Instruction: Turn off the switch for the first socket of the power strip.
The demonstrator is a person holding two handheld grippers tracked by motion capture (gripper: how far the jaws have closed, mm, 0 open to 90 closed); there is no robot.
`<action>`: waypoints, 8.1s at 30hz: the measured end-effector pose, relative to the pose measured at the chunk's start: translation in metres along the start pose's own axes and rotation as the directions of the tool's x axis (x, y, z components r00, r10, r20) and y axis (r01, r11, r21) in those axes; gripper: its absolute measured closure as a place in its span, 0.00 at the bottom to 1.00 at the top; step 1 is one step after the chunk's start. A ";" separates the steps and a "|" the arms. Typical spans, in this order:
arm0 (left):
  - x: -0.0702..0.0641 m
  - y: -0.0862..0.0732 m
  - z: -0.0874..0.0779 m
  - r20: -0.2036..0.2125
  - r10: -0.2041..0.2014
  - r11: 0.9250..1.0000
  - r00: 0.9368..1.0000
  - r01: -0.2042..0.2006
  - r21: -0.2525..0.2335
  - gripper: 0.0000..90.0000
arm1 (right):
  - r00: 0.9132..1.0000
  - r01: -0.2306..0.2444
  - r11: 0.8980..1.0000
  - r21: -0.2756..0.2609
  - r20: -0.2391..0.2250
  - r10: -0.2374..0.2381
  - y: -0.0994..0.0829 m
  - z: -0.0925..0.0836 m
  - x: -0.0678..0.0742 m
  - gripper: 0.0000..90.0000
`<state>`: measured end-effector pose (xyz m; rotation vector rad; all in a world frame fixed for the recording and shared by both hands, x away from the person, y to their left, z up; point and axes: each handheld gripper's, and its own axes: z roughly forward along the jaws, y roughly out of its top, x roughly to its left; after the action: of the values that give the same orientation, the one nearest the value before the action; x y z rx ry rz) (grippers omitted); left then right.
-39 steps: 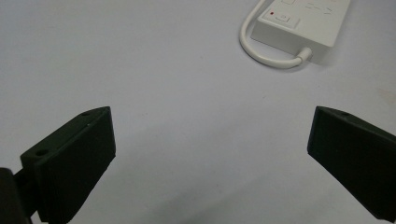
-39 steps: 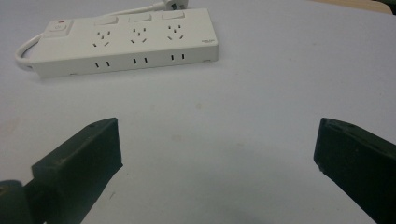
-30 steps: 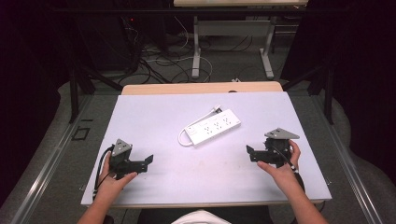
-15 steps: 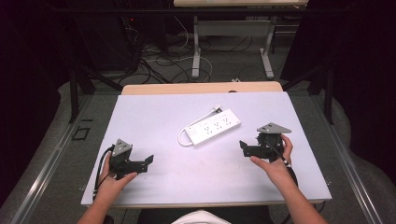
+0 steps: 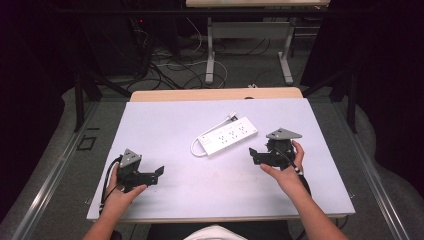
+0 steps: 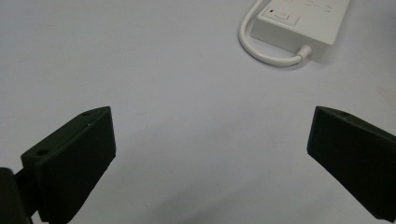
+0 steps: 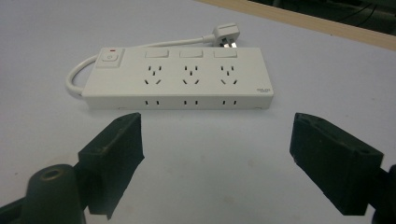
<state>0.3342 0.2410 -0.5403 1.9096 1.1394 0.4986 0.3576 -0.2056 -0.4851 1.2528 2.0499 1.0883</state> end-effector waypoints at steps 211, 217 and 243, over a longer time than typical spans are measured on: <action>0.004 -0.001 0.002 0.010 -0.005 1.000 1.000 0.006 -0.005 0.01 | 0.994 -0.015 0.977 0.212 -0.107 0.038 0.064 0.179 0.028 1.00; 0.004 -0.001 0.002 0.008 0.005 1.000 1.000 -0.004 -0.003 0.01 | 0.993 -0.016 0.977 0.212 -0.112 0.041 0.065 0.178 0.029 1.00; 0.004 -0.001 0.002 0.009 -0.003 1.000 1.000 0.003 -0.004 0.01 | 0.991 -0.021 0.979 0.204 -0.123 0.047 0.064 0.178 0.030 0.99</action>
<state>0.3369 0.2433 -0.5424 1.9052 1.1343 0.4894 0.5079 -0.0956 -0.5310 1.3509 2.2916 1.0188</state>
